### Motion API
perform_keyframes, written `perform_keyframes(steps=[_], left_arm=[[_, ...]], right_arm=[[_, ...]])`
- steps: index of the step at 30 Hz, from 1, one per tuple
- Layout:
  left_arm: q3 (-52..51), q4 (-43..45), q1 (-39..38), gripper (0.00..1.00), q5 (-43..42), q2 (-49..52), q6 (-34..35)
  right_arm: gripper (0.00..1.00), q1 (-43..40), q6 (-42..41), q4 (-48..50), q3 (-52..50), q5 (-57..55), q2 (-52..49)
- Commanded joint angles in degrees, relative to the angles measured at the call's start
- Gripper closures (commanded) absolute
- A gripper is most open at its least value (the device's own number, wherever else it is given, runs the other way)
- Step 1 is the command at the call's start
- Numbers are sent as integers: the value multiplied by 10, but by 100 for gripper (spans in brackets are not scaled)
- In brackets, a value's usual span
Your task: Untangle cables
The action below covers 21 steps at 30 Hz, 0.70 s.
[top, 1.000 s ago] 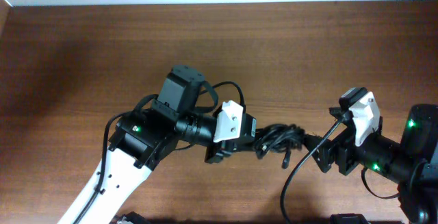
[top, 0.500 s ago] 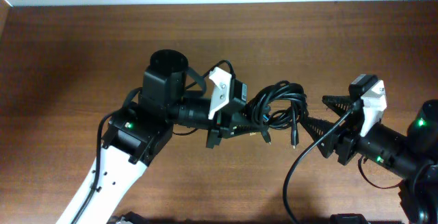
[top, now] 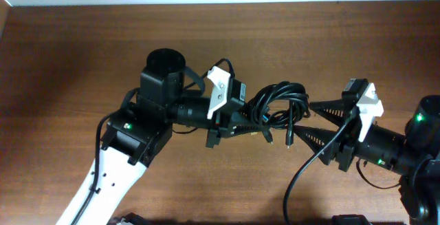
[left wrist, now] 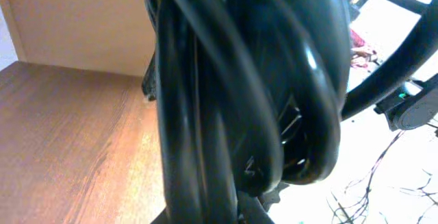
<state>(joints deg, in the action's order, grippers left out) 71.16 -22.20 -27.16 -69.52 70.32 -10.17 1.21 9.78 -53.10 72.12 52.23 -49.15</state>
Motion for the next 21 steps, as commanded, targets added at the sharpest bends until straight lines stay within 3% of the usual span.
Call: perform_keyframes(steps=[1,3,8,12,14,16,21], left_arm=[[12,7,-12,100,-12,-11,5],[12,7,-12,100,-13,-11,5],[12,10,-30,100,-10,-11,5],[12,19,-30,100,-10,-11,5],[12,26,-30,100,-10,-11,5],[12,27,-30,100,-10,-11,9],[12,26,-31,100,-28,-11,20]], right_arm=[[43,3,4,3,2,14,0],[50,3,4,4,2,14,-1],[52,3,4,17,2,36,-18],[96,3,5,15,2,30,-27],[96,3,4,15,2,2,-27],[96,3,-33,15,2,-81,-27],[96,3,-33,20,2,-264,-27]])
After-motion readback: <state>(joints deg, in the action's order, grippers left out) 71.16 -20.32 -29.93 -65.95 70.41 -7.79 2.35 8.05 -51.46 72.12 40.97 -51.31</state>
